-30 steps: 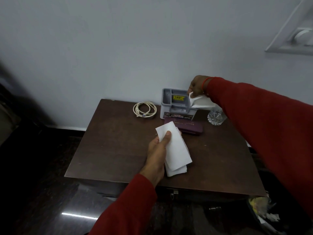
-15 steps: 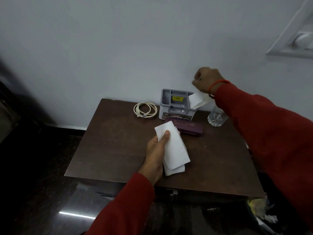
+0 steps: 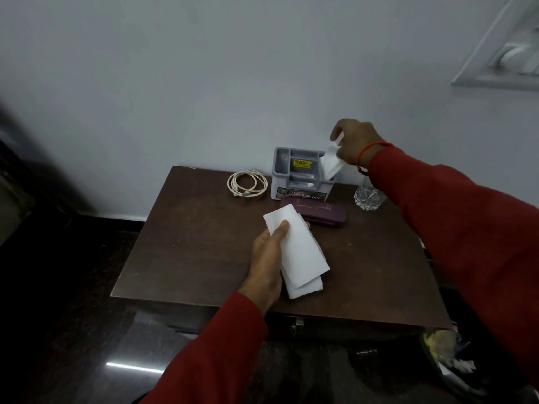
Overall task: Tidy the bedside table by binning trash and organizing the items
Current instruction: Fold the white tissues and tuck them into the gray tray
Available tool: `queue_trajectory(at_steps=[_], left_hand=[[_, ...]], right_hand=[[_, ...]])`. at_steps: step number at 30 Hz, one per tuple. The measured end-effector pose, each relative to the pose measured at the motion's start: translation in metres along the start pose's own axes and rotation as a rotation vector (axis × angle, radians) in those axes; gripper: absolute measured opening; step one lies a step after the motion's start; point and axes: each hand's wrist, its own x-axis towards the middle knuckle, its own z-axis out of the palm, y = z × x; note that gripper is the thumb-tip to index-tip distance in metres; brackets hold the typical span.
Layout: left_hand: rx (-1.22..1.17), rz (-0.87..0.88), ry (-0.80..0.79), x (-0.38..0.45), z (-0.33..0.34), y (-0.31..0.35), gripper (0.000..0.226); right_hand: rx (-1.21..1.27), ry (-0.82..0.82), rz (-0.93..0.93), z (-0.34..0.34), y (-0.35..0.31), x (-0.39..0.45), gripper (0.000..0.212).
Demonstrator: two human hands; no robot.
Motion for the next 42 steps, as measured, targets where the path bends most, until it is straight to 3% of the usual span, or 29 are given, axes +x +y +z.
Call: queue_trajectory(at_steps=[3,6,8,10,13,15,24,32,36,39,42], left_hand=[[-0.033,-0.006,0.000,-0.001,0.001,0.001,0.036],[-0.082,0.012,-0.010,-0.003,0.002,0.003,0.034],[-0.104,0.058,-0.036,-0.004,0.002,0.005,0.032],[-0.168,0.094,-0.058,-0.005,0.001,0.008,0.029],[-0.301,0.124,-0.130,-0.009,0.002,0.012,0.032],[-0.368,0.135,-0.167,-0.010,0.002,0.012,0.039],[-0.503,0.161,-0.185,-0.019,0.002,0.016,0.052],[-0.555,0.162,-0.181,-0.021,-0.006,0.014,0.043],[-0.602,0.129,-0.138,-0.020,-0.013,0.013,0.054],[-0.569,0.134,-0.140,-0.026,-0.010,0.019,0.076],[-0.494,0.211,-0.085,-0.029,-0.006,0.019,0.056]], right_hand=[[-0.033,0.000,-0.017,0.003,-0.007,0.004,0.037],[-0.020,0.296,-0.178,-0.005,-0.017,-0.025,0.029],[0.068,0.381,-0.364,-0.002,-0.027,-0.062,0.020],[0.240,0.201,-0.369,0.013,-0.034,-0.101,0.017],[0.414,-0.178,-0.093,0.044,-0.033,-0.138,0.035],[0.512,-0.263,-0.011,0.058,-0.026,-0.147,0.036],[0.854,-0.178,0.059,0.058,-0.030,-0.151,0.013],[1.153,-0.022,0.220,0.054,-0.026,-0.158,0.004],[1.071,-0.164,0.193,0.057,-0.027,-0.168,0.009],[0.949,-0.163,0.169,0.066,-0.030,-0.173,0.015],[0.952,-0.096,0.170,0.068,-0.032,-0.174,0.018]])
